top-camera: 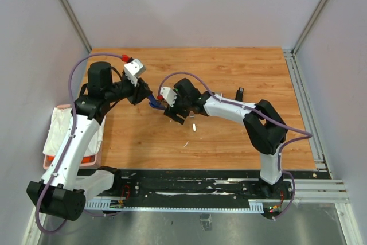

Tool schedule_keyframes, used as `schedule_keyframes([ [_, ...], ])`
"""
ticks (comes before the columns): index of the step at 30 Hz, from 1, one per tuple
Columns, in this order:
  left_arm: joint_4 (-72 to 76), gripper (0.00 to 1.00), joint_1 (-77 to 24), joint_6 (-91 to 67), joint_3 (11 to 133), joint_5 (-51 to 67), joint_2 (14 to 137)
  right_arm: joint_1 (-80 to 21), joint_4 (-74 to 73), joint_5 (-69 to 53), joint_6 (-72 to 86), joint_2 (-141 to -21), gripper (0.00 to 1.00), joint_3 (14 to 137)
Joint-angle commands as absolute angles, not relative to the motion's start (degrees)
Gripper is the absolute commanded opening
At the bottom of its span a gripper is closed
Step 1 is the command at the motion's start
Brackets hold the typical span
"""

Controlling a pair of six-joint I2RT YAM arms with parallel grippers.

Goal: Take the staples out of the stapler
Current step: Unload the staple at the center of the board.

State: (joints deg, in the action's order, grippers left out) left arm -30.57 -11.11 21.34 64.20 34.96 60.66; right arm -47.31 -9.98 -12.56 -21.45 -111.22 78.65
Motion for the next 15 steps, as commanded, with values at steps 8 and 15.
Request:
schedule_keyframes([
  [8,-24.1,0.00,-11.5,0.4,70.8,17.3,61.1,-48.0,-4.0,-13.8,-27.0,-96.7,0.75,74.7],
  [15,-22.7,0.00,-11.5,-5.5,70.0,20.6,62.6,-48.9,-7.5,-18.4,-24.4,-98.4,0.76,81.2],
])
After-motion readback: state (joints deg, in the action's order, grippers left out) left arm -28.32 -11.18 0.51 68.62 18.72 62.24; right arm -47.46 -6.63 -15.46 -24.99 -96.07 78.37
